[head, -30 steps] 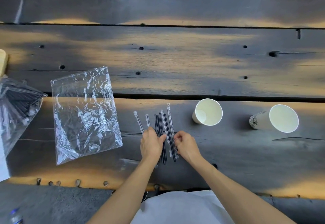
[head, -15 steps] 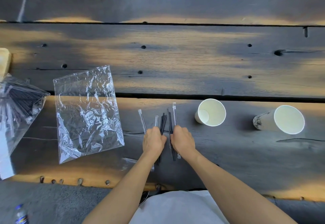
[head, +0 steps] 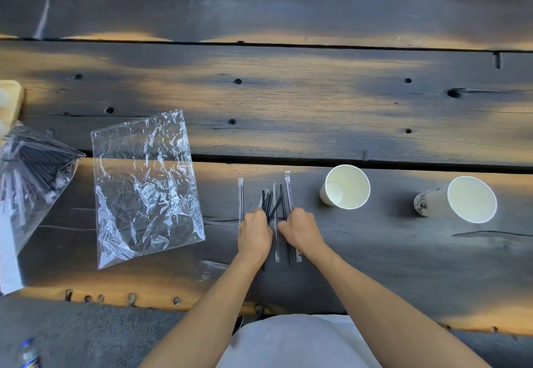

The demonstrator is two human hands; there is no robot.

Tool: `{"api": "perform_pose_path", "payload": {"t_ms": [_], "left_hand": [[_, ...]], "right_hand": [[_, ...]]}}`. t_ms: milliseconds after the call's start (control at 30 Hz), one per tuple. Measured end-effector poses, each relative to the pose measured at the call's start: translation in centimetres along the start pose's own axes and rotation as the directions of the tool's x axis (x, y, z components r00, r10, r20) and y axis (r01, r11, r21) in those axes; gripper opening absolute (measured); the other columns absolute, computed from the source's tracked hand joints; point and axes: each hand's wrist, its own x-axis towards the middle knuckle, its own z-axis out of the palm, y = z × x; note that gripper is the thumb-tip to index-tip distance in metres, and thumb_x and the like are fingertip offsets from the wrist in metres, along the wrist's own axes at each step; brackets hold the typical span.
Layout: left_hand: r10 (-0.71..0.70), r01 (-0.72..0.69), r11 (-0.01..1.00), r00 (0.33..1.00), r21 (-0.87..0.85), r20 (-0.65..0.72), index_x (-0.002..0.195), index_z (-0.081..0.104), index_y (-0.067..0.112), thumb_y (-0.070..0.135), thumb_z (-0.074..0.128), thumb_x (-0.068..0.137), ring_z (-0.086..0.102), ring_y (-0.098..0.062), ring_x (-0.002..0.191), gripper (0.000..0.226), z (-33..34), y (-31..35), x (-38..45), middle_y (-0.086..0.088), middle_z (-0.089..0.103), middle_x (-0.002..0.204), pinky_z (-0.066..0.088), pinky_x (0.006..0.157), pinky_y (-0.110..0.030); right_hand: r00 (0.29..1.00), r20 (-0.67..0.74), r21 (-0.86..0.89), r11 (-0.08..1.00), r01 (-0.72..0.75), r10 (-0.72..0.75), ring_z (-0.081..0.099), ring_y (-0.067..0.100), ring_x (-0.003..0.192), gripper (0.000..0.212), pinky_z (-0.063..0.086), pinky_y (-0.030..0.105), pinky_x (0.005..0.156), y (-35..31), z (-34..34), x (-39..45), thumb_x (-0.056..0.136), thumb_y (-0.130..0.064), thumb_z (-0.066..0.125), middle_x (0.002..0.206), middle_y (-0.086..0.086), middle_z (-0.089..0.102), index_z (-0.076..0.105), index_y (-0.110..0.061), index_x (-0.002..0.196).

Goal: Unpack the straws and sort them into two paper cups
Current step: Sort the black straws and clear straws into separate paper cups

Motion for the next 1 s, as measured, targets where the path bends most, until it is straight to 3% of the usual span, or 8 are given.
{"api": "perform_pose_path", "payload": {"t_ms": [167, 367, 467, 667, 800, 867, 1000], "left_hand": [[-0.016, 0.013, 0.999, 0.998, -0.048, -0.065, 0.092, 0.051, 0.008, 0.014, 0.059, 0.095, 0.062, -0.034, 0.097, 0.01, 0.0, -0.2, -0.2, -0.015, 0.06, 0.105, 0.048, 0.073, -0.042], [-0.065, 0.065, 0.995, 0.998, -0.072, -0.004, 0.082, 0.048, 0.009, 0.013, 0.064, 0.089, 0.051, -0.028, 0.079, 0.018, -0.3, 0.0, 0.4, -0.015, 0.058, 0.096, 0.043, 0.064, -0.036], [-0.028, 0.028, 0.999, 0.999, -0.018, 0.017, 0.083, 0.048, 0.01, 0.012, 0.06, 0.091, 0.046, -0.027, 0.08, 0.015, -0.6, 0.2, 0.3, -0.009, 0.048, 0.089, 0.04, 0.065, -0.036], [-0.016, 0.016, 1.0, 1.0, 0.0, -0.007, 0.079, 0.047, 0.009, 0.009, 0.057, 0.091, 0.051, -0.028, 0.08, 0.015, -0.4, -0.1, 0.1, -0.012, 0.055, 0.092, 0.04, 0.063, -0.037], [-0.006, 0.006, 0.99, 1.0, -0.143, 0.0, 0.064, 0.039, 0.011, 0.012, 0.06, 0.083, 0.044, -0.023, 0.062, 0.029, -0.3, -1.0, 0.7, -0.008, 0.049, 0.075, 0.035, 0.05, -0.032], [-0.005, 0.01, 0.948, 1.0, -0.319, 0.019, 0.06, 0.044, 0.011, 0.014, 0.065, 0.081, 0.044, -0.02, 0.054, 0.03, -0.8, -1.1, 0.9, -0.008, 0.054, 0.062, 0.036, 0.049, -0.03], [0.075, 0.109, 0.658, 0.975, -0.745, 0.209, 0.072, 0.055, 0.009, 0.009, 0.066, 0.09, 0.043, -0.011, 0.041, 0.021, -2.5, -1.4, 0.0, -0.007, 0.054, 0.054, 0.034, 0.043, -0.024]], "right_hand": [[0.999, -0.024, 0.113, 0.993, -0.023, 0.025, 0.043, 0.024, 0.063, 0.02, 0.037, 0.029, 0.055, 0.6, -0.1, -0.2, 0.074, -0.025, 0.057, 0.074, 0.005, 0.053, 0.044, -0.013, 0.064], [1.0, 0.016, 0.248, 0.969, -0.006, 0.002, 0.054, 0.023, 0.06, 0.011, 0.048, 0.034, 0.054, 0.4, 0.0, -0.2, 0.069, -0.017, 0.055, 0.071, 0.006, 0.057, 0.045, -0.017, 0.071], [0.999, 0.045, 0.299, 0.954, 0.009, -0.023, 0.051, 0.016, 0.048, 0.012, 0.037, 0.021, 0.043, 0.3, -0.2, -0.3, 0.077, -0.009, 0.056, 0.063, 0.003, 0.053, 0.046, -0.016, 0.075], [0.997, 0.06, 0.344, 0.938, 0.027, -0.051, 0.048, 0.006, 0.038, 0.016, 0.034, 0.019, 0.04, 1.0, -0.1, -0.2, 0.086, -0.009, 0.052, 0.055, 0.002, 0.05, 0.044, -0.015, 0.073], [0.989, 0.121, 0.384, 0.923, 0.035, -0.088, 0.044, 0.014, 0.04, 0.016, 0.034, 0.023, 0.042, 1.3, -0.3, -0.4, 0.088, -0.013, 0.053, 0.053, 0.007, 0.055, 0.046, -0.016, 0.073], [0.979, 0.153, 0.404, 0.913, 0.063, -0.135, 0.042, 0.012, 0.038, 0.02, 0.034, 0.024, 0.042, 1.2, -0.5, -0.5, 0.091, -0.016, 0.055, 0.053, 0.007, 0.055, 0.047, -0.016, 0.073], [0.945, 0.195, 0.481, 0.866, 0.141, -0.262, 0.046, 0.006, 0.041, 0.014, 0.037, 0.023, 0.042, 0.9, -1.2, -0.8, 0.094, -0.007, 0.053, 0.057, 0.006, 0.052, 0.053, -0.01, 0.081]]}}
